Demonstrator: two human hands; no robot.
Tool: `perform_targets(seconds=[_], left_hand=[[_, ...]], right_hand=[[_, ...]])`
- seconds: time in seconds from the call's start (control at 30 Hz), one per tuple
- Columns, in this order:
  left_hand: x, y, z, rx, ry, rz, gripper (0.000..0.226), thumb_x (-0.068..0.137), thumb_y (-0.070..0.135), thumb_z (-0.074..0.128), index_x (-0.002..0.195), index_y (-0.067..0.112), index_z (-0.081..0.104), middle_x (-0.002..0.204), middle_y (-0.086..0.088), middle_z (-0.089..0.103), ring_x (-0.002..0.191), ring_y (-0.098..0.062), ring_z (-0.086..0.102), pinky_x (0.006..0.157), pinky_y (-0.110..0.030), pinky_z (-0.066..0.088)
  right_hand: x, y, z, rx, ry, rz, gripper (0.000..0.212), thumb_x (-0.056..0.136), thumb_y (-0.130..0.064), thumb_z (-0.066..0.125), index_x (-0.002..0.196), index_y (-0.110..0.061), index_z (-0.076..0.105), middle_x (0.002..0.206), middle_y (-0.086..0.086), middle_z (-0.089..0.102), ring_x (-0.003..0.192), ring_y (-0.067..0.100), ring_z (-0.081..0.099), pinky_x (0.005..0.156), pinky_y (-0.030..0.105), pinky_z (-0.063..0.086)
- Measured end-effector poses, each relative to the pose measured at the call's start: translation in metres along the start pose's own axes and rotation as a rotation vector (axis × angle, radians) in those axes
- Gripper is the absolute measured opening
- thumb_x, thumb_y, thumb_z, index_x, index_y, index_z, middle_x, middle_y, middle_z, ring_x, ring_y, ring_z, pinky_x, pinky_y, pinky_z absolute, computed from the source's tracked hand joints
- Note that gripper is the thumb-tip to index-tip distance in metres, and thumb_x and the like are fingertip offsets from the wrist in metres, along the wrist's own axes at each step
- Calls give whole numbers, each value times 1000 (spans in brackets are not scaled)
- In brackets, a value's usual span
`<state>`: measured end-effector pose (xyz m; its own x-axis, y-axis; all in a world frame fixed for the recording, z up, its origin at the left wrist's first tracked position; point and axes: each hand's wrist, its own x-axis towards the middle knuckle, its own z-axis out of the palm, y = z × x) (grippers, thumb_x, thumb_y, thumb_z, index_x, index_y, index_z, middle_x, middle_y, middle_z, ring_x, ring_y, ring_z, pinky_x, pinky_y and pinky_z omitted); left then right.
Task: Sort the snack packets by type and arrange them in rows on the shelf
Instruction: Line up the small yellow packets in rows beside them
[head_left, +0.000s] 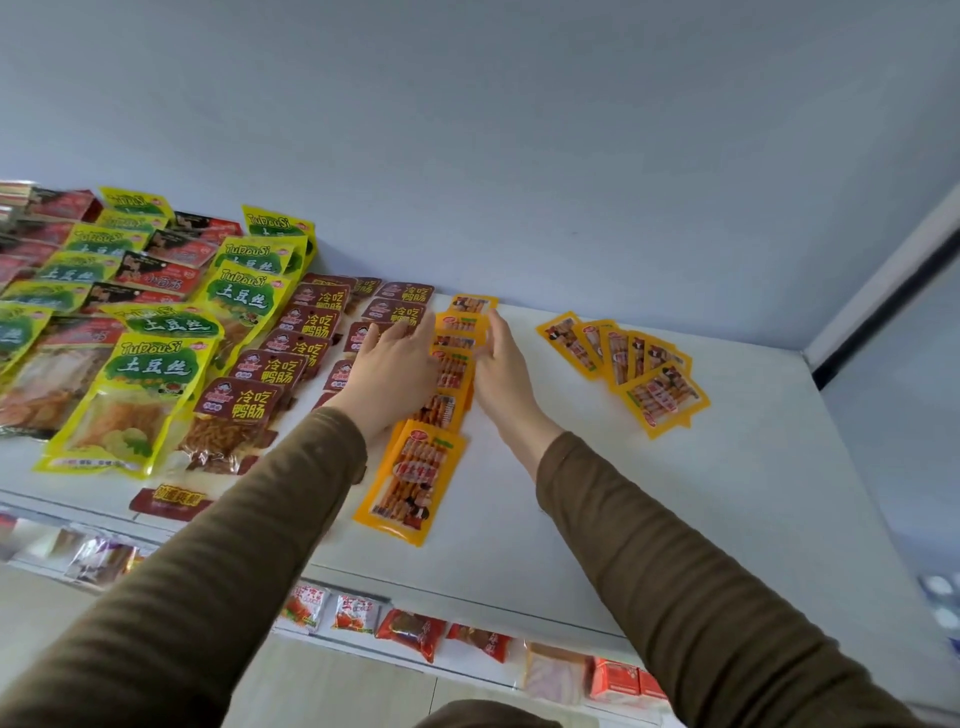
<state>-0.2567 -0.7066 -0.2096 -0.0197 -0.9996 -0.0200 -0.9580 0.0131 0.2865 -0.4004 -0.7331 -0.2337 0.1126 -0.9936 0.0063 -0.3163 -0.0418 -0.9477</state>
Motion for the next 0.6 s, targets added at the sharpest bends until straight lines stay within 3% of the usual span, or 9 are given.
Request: perform_targets(seconds=[0.13,0.2,0.3,0.37,0.47,0.6], left_hand=[[-29,-17,-9,-32,150,73,57,108,29,31,163,23,19,168,-1,26,159,-23,6,128,-48,4],[-57,-22,-10,-3,117,168,57,107,42,28,162,29,24,169,4,22,159,-22,1,128,-48,2],[-102,-20,1,138,-38,230,72,98,69,8,162,37,16,170,9,9,158,-19,-11,128,-51,-3],[-121,-18,12,207,-90,203,78,93,77,-1,163,41,4,171,11,-1,156,-18,-20,127,-52,-7],[-135,-15,22,211,-63,147,80,91,80,-5,162,43,-2,171,12,-1,156,-16,-22,127,-51,-9],[-139,-11,23,208,1,55,80,94,76,-5,163,37,2,172,8,4,158,-19,-14,127,-47,-11]], right_hand=[[-15,10,-17,47,27,-3,53,106,-15,35,158,-23,27,163,-2,31,149,15,30,109,23,27],[-27,16,-24,18,16,-40,49,107,-16,37,155,-23,33,160,-2,37,147,14,34,108,22,29],[-44,18,-26,-96,-89,-136,48,105,-20,49,152,-27,40,161,-2,36,150,14,29,116,28,29],[-51,17,-23,-311,-202,-255,47,103,-23,56,149,-28,47,165,0,27,154,15,17,123,34,20],[-54,16,-18,-588,-277,-323,45,102,-28,56,147,-31,51,167,3,22,156,23,12,125,45,14],[-55,15,-19,-619,-285,-314,46,103,-18,51,147,-32,50,167,2,22,155,23,17,124,45,13]])
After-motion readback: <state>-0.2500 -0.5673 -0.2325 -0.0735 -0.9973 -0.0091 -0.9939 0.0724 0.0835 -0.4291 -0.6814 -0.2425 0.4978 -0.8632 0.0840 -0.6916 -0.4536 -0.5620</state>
